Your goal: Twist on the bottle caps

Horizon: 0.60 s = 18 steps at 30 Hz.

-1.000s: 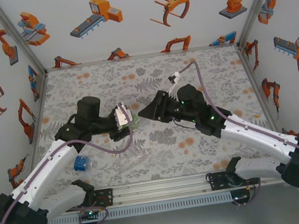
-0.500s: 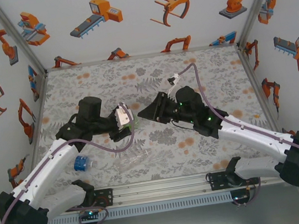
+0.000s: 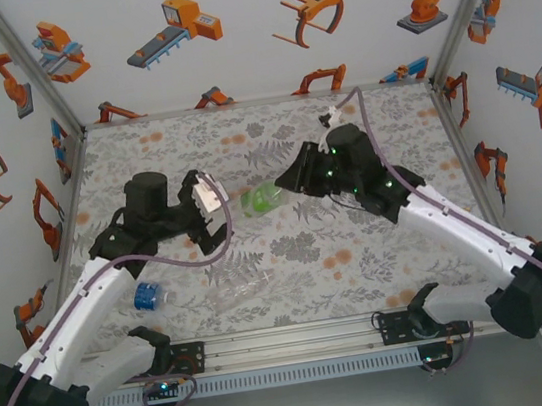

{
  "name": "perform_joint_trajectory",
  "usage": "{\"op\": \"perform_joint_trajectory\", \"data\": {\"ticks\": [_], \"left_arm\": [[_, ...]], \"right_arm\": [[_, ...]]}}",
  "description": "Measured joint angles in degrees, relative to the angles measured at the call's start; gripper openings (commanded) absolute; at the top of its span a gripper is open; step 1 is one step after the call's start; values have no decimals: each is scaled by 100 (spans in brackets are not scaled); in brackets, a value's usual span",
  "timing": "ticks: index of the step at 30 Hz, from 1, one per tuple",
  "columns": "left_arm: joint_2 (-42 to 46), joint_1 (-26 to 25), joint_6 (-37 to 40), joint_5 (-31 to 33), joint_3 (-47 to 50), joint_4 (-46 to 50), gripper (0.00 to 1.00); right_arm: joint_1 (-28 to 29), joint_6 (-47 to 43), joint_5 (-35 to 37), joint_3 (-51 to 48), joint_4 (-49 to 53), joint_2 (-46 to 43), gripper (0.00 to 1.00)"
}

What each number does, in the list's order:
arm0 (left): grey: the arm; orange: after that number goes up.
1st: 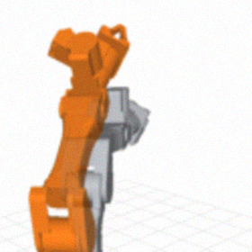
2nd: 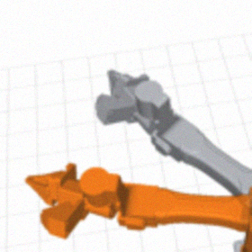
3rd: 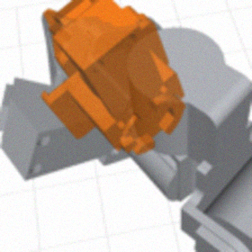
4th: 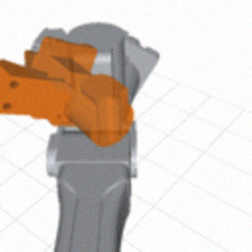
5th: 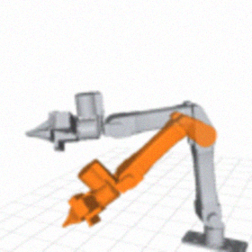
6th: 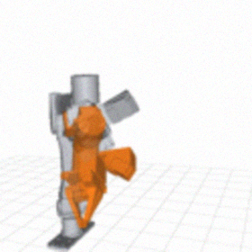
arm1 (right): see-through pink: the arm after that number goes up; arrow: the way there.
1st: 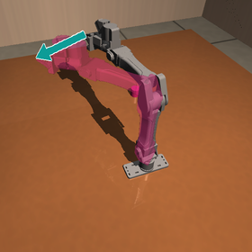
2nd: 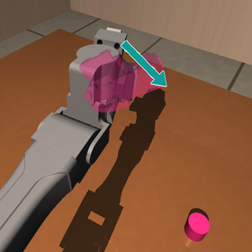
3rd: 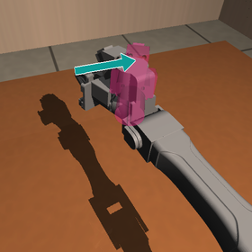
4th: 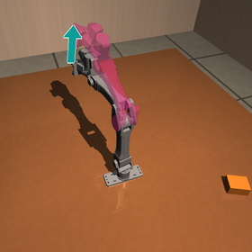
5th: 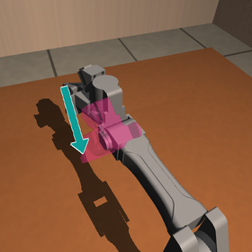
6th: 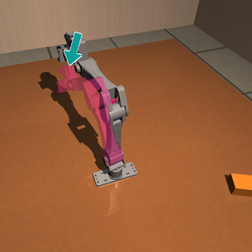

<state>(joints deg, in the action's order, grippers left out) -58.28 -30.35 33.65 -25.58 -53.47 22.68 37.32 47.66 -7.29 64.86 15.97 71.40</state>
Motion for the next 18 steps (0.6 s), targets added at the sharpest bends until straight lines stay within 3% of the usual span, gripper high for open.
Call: {"op": "perform_joint_trajectory", "data": {"ticks": [7, 18], "left_arm": [[-400, 201, -1344, 835, -975, 164, 97], [-264, 649, -2645, 977, -1049, 588, 97]], "right_arm": [[-715, -1596, 636, 1266, 997, 1250, 19], [-1475, -3198, 1126, 3119, 1534, 3279, 19]]}}
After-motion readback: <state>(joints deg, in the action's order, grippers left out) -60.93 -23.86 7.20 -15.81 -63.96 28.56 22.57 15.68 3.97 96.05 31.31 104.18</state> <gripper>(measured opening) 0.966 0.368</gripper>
